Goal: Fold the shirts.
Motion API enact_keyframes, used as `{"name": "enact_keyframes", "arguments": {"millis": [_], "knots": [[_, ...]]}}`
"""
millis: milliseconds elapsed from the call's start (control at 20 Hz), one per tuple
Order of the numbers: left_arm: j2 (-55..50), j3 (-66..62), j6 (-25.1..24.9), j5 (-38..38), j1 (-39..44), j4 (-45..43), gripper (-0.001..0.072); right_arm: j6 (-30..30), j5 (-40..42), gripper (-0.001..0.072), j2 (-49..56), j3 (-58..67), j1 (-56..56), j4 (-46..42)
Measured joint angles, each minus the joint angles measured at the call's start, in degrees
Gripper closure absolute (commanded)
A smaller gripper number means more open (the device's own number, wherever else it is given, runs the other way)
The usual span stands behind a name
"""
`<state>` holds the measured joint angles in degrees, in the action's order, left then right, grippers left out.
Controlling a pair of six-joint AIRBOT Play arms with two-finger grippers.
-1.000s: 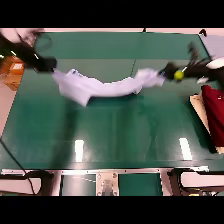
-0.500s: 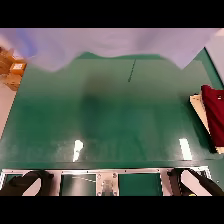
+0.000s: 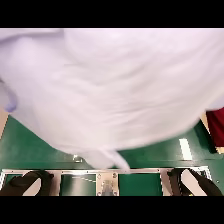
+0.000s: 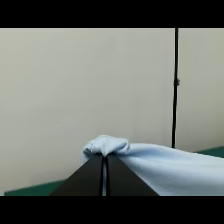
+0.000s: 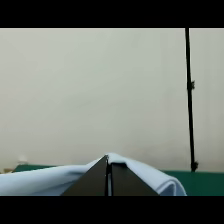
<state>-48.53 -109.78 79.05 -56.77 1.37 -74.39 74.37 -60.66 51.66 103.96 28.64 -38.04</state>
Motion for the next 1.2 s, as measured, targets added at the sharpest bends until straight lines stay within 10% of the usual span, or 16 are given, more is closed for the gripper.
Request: {"name": "enact_keyframes", "arguments": {"millis": [550,650,800,1200], "knots": [[-41.0,13.3,-8.9,14.4,0.0,10.6,0.0675,-5.4,18.8,0.0636,31.2,-30.1,-14.3,1.7],[-46.7,13.5,-9.6,19.4,-0.1,13.6,0.0211,-5.6,21.1,0.039,38.3,-28.8,-14.7,3.5],[-50.6,13.1,-9.9,21.1,-1.5,16.0,0.018,-5.8,20.6,0.0391,44.8,-25.2,-13.5,4.8],[-51.0,9.3,-1.6,-12.0,-16.9,17.4,0.0182,-6.1,1.0,0.0428,41.6,-25.9,-0.1,1.0]]}}
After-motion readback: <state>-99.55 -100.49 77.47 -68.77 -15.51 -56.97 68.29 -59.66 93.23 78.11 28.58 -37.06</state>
